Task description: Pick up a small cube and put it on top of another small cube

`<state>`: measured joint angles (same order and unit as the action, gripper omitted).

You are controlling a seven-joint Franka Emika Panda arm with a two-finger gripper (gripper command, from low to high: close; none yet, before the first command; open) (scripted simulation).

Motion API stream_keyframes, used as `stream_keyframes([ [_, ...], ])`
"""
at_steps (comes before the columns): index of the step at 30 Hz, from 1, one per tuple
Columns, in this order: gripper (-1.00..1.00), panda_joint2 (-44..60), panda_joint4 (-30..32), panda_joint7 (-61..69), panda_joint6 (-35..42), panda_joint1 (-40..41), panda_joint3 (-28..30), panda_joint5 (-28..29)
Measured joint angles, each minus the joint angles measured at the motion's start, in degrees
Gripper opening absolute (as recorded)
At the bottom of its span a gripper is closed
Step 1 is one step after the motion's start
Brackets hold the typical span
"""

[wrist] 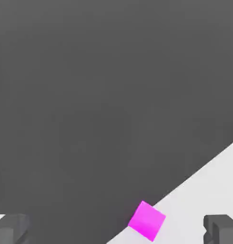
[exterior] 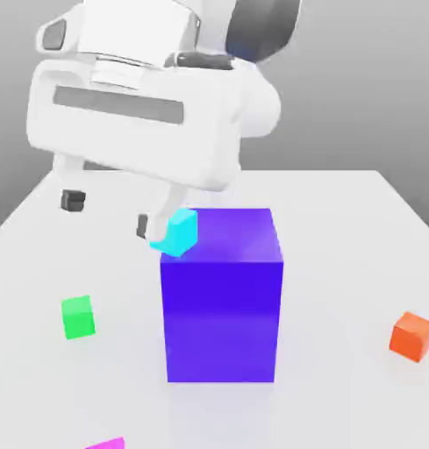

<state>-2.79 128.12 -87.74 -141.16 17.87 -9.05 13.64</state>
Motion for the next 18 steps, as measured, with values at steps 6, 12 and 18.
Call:
stream_keyframes([
  [6, 0.0, 11.8, -0.9, -9.2, -3.3, 1.2, 1.2, -0.3],
  [12, 0.0, 22.7, -1.5, -15.3, -7.2, 2.2, 2.1, -5.2],
  [18, -1.0, 34.4, -3.6, -17.7, -14.8, 1.6, 3.5, -6.5],
])
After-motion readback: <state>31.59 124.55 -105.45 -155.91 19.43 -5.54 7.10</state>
